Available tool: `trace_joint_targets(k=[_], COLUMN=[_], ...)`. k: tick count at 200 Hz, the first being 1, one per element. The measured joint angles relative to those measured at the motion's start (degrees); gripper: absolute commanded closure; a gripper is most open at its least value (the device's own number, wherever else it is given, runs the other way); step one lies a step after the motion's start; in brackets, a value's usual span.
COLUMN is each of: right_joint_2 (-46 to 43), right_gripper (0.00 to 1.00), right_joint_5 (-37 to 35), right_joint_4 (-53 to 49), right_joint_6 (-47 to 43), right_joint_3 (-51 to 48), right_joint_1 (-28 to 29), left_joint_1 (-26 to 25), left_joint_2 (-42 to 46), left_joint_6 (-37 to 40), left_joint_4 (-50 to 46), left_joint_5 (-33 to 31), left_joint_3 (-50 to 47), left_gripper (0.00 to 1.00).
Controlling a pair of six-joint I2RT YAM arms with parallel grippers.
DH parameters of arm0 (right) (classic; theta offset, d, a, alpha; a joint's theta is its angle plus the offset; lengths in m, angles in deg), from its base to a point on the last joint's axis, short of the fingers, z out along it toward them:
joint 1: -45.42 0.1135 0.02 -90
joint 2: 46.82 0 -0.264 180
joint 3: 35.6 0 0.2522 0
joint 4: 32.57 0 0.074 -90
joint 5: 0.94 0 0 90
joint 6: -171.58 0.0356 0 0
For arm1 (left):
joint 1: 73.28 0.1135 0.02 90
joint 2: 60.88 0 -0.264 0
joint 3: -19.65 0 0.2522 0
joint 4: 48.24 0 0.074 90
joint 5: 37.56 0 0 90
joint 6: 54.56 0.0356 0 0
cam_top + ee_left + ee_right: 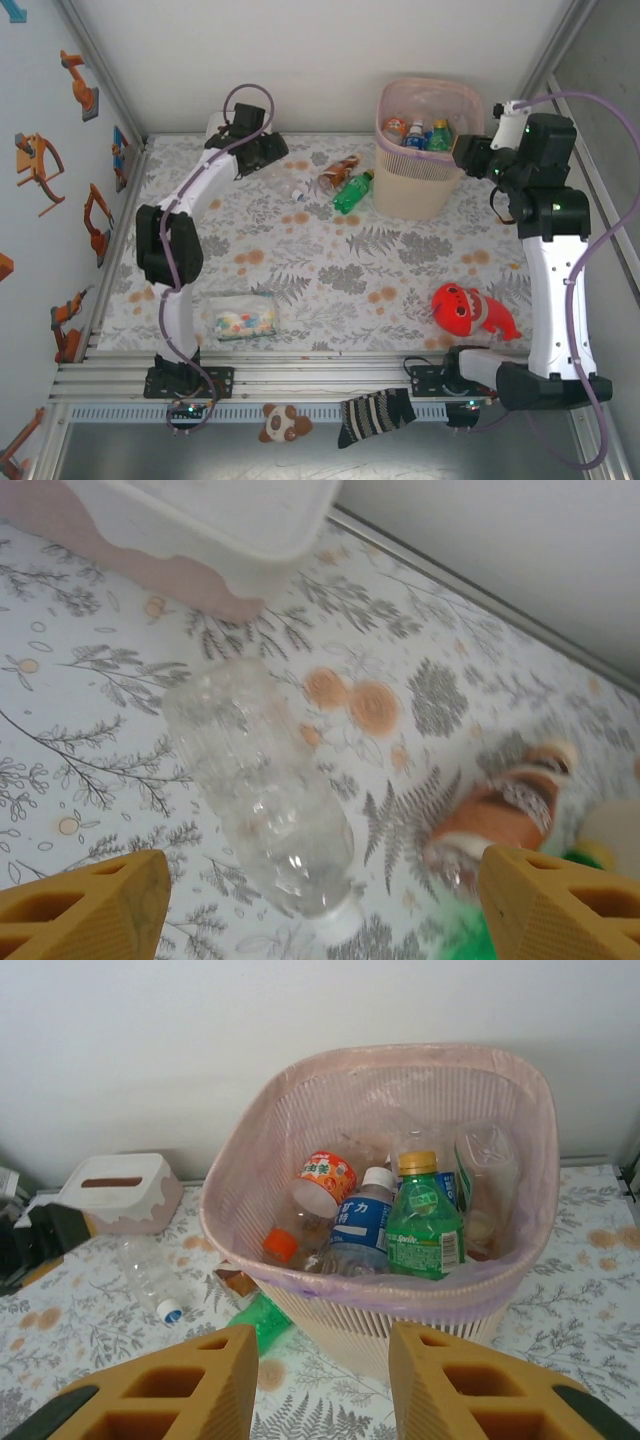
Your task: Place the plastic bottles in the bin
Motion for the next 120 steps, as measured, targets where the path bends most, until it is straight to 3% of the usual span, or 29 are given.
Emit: trace_joint_targets(k=[45, 120], right_joint_2=[-1.81, -3.96], right_gripper=[0.6, 0.61], right_joint_5=[-0.63, -1.05], right_joint_4=[-1.01, -1.36], right_joint_6=[0.0, 0.2], right_joint_3=[-0.04, -0.31], right_joint_1=[0.0, 0.0], left_joint_1=[0.68, 1.68], left_joint_2=[-9.49, -17.68], left_joint_6=[-7.13, -13.07], left_joint_4=[-5.99, -7.63], left_joint_5=[-3.74, -2.97], left_joint_3=[9.7, 12.85], left_gripper=[0.18, 0.17])
